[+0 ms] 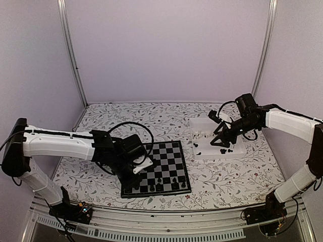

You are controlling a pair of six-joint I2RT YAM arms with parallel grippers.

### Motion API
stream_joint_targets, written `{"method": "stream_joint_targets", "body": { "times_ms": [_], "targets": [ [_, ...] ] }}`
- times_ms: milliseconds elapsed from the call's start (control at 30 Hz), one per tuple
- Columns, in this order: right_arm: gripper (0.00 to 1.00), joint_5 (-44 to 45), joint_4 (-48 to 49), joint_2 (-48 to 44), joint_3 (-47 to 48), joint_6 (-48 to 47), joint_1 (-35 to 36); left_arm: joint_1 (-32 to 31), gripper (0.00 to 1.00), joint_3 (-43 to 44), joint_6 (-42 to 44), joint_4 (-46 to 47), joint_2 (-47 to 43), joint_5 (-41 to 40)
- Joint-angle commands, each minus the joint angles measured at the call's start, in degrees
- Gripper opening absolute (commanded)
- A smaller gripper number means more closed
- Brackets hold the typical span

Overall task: Set up the chess pieces on the board
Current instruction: Place the chess piece on the chessboard.

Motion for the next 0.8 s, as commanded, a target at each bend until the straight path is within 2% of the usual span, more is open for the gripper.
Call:
{"method": "stream_joint_targets", "body": {
  "times_ms": [0, 300, 567, 700, 733, 767],
  "targets": [
    [0.73, -1.59, -0.71, -0.62, 1.86, -0.38, 0.00, -1.31, 0.00, 1.37, -0.83, -3.10, 2.11, 1.16],
    [0.77, -2.94, -1.41, 0.49, 2.78, -0.81, 0.06, -1.35, 0.04, 1.90, -1.86, -1.48, 3.93, -0.68],
    [0.80, -3.22, -1.97, 0.96, 3.40, -0.99, -0.01, -1.37, 0.03, 1.84, -2.14, -1.08, 6.71, -2.95],
    [0.81, -3.32, -2.16, 0.76, 3.23, -1.00, 0.03, -1.33, 0.10, 1.65, -2.47, -0.87, 6.54, -4.41],
    [0.86, -3.30, -2.16, 0.78, 3.25, -1.00, 0.04, -1.33, 0.14, 1.59, -2.59, -0.78, 6.50, -4.54],
    [0.97, -3.34, -2.21, 0.79, 3.23, -1.00, 0.06, -1.33, 0.17, 1.55, -2.65, -0.76, 6.42, -4.68]
  ]
}}
